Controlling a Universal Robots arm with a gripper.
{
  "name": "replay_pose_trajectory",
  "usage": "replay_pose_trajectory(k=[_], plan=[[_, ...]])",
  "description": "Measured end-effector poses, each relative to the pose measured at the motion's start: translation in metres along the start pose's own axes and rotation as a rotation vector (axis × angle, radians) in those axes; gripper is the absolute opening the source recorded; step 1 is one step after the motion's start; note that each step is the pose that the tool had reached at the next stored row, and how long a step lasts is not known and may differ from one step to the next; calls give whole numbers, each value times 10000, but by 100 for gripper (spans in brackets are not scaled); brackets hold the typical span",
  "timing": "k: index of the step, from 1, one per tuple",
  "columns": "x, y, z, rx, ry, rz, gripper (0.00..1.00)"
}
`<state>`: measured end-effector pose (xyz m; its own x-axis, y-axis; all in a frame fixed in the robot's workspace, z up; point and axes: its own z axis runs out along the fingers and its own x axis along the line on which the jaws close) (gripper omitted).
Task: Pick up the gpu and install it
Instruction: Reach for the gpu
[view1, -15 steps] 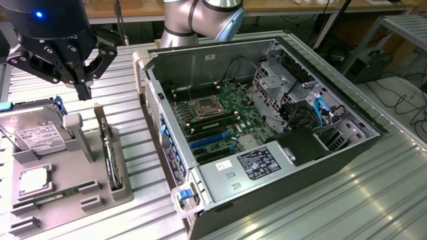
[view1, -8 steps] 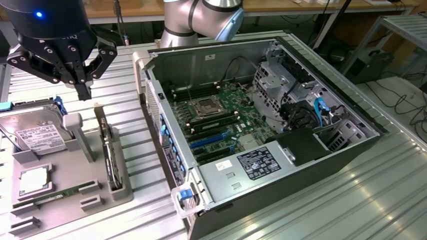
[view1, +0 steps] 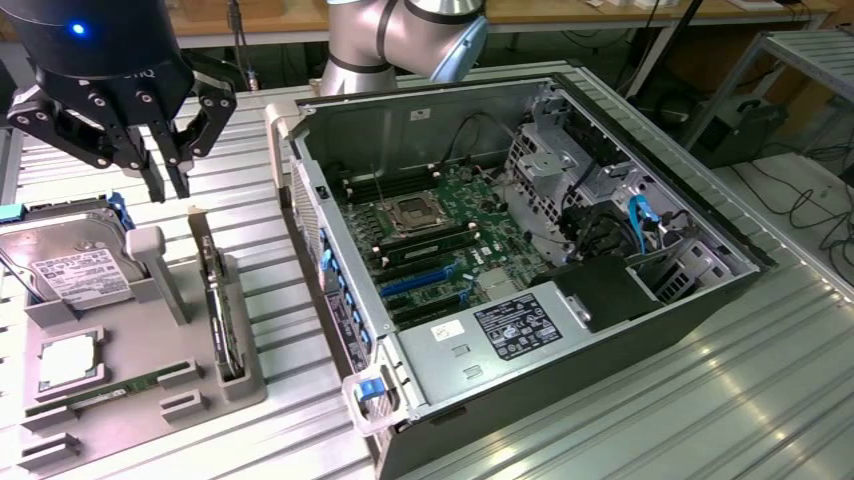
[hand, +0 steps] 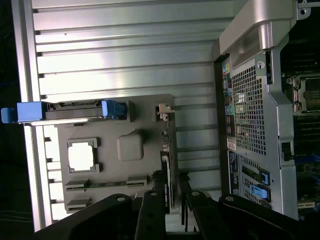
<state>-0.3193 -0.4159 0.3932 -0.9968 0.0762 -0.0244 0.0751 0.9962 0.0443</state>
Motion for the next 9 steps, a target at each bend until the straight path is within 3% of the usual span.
replay_pose_trajectory(k=[4, 5, 7, 9], plan=[[0, 0, 0, 0, 0, 0, 24], [0, 0, 0, 0, 0, 0, 23], [0, 0, 0, 0, 0, 0, 11], [0, 0, 0, 0, 0, 0, 11]])
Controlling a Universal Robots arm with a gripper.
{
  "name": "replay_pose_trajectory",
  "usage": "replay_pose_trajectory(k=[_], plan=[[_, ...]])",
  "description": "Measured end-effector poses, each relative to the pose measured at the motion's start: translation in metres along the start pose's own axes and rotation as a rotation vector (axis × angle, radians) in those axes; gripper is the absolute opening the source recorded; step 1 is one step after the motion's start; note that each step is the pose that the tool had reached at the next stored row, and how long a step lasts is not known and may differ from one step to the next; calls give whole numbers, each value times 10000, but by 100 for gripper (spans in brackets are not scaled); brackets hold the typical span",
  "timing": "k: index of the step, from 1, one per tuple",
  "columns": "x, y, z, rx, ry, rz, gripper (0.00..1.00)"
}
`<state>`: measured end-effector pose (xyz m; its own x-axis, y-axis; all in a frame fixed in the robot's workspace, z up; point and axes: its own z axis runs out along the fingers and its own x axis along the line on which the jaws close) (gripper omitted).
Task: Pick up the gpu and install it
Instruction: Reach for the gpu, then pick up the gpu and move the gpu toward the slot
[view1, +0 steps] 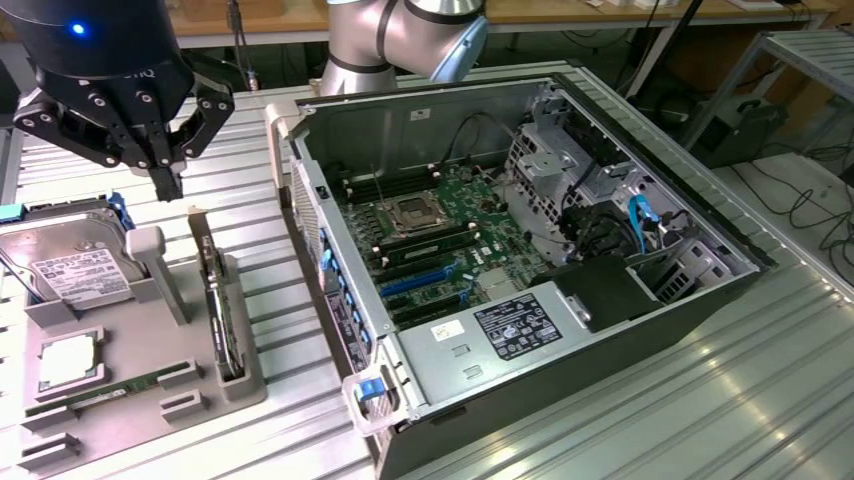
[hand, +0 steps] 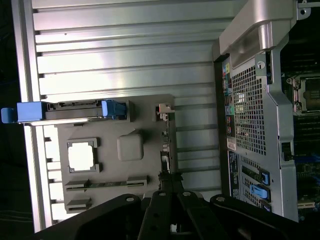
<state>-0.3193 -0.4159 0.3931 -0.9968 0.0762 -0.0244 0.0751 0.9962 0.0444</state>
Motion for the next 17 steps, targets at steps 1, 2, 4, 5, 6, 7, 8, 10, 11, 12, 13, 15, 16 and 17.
replay_pose_trajectory(k=[1, 2, 4, 5, 6, 7, 8, 10, 11, 12, 13, 15, 16, 17], plan=[[0, 0, 0, 0, 0, 0, 11], [0, 0, 0, 0, 0, 0, 11], [0, 0, 0, 0, 0, 0, 11], [0, 0, 0, 0, 0, 0, 11], [0, 0, 0, 0, 0, 0, 11], [0, 0, 0, 0, 0, 0, 11], [0, 0, 0, 0, 0, 0, 11], [0, 0, 0, 0, 0, 0, 11], [0, 0, 0, 0, 0, 0, 17], [0, 0, 0, 0, 0, 0, 17], [0, 0, 0, 0, 0, 0, 24], [0, 0, 0, 0, 0, 0, 30], [0, 0, 0, 0, 0, 0, 36], [0, 0, 0, 0, 0, 0, 42]])
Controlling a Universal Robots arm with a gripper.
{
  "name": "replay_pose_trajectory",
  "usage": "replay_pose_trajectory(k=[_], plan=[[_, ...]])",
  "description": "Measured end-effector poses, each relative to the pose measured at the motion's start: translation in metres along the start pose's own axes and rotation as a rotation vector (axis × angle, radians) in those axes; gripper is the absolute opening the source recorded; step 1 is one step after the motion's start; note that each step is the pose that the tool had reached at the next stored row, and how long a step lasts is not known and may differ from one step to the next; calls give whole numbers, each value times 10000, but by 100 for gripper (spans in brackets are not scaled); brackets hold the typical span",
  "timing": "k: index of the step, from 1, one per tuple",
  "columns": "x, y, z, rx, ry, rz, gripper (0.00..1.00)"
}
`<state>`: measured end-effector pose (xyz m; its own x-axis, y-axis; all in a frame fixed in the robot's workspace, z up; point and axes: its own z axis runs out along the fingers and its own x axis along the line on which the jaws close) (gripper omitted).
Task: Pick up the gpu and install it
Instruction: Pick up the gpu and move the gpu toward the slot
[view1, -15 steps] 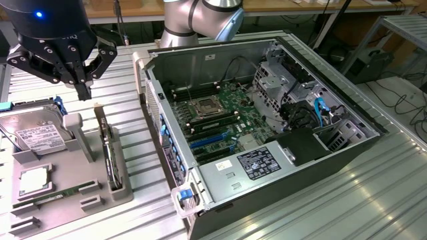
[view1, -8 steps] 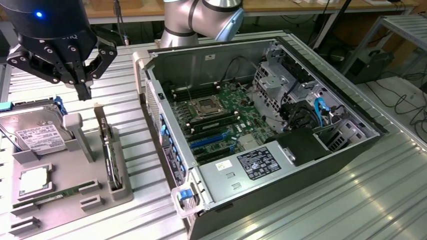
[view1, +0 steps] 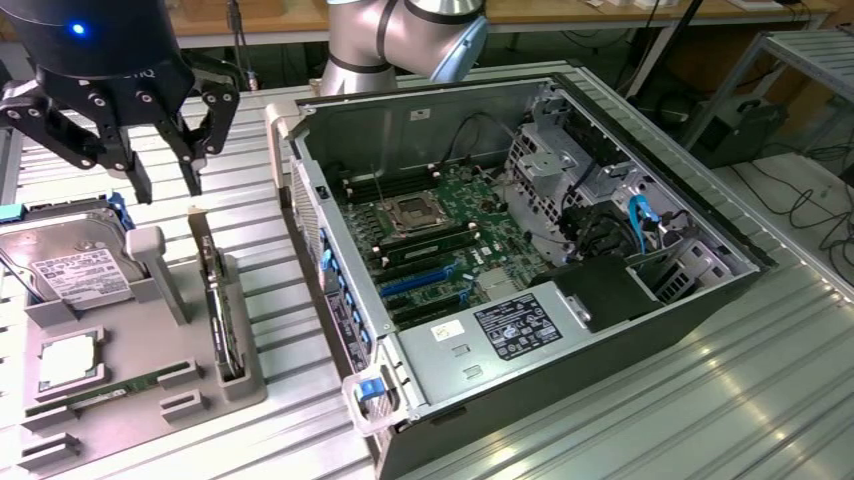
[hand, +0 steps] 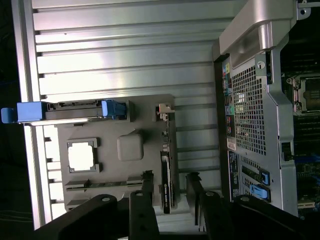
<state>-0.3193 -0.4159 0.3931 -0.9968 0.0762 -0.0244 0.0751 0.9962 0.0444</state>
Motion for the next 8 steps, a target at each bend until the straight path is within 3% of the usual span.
replay_pose_trajectory(k=[1, 4, 6, 8], plan=[[0, 0, 0, 0, 0, 0, 48], [0, 0, 0, 0, 0, 0, 54], [0, 0, 1, 1, 1, 0, 66], [1, 0, 11, -2, 1, -40, 66]])
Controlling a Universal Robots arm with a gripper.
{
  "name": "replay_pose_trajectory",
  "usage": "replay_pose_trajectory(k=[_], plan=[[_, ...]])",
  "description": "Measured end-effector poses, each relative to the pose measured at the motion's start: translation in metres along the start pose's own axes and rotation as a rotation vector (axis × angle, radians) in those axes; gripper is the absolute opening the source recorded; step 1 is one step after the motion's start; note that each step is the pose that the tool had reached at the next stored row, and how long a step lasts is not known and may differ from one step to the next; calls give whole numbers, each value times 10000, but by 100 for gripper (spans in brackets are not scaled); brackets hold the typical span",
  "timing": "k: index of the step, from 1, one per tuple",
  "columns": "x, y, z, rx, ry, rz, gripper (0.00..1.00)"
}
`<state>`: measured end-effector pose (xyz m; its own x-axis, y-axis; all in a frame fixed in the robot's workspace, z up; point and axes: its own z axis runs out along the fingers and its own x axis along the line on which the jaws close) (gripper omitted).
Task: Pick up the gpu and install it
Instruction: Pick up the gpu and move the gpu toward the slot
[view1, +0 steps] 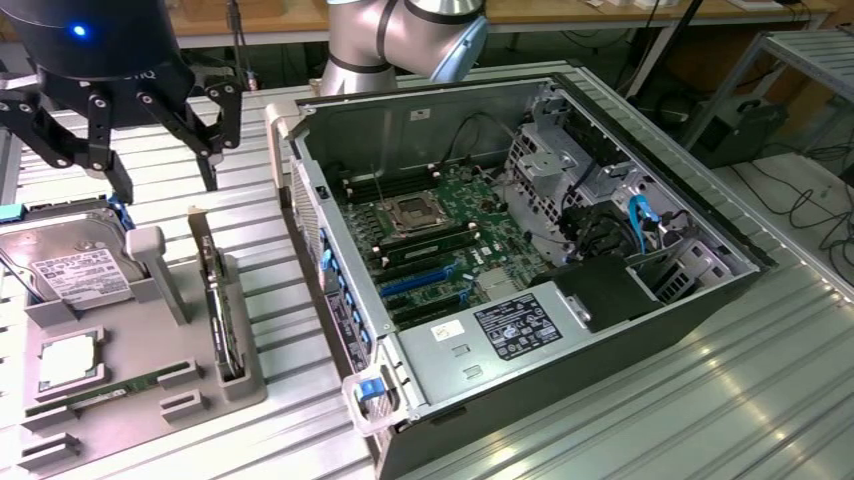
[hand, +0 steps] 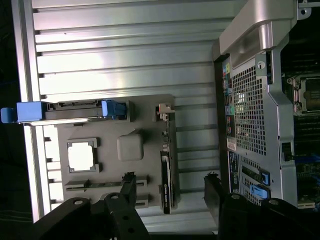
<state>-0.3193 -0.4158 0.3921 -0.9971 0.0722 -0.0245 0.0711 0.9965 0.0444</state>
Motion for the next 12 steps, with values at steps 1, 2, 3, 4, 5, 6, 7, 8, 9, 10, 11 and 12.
replay_pose_trajectory(k=[1, 2, 3, 4, 5, 6, 7, 8, 9, 10, 11, 12], plan=[[1, 0, 9, -1, 0, -5, 66], [2, -3, 19, 0, 1, -7, 66], [2, -5, 22, 1, 2, -10, 66], [1, -8, 28, 0, 1, -15, 66], [1, -13, 38, 0, 2, -22, 66], [1, -17, 49, 0, 2, -22, 66], [1, -18, 56, 0, 2, -22, 66], [1, -18, 64, 0, 2, -22, 66], [1, -19, 76, 0, 2, -23, 66], [1, -21, 88, 0, 2, -23, 66], [2, -22, 95, 0, 1, -23, 66], [2, -23, 102, 0, 2, -23, 66]])
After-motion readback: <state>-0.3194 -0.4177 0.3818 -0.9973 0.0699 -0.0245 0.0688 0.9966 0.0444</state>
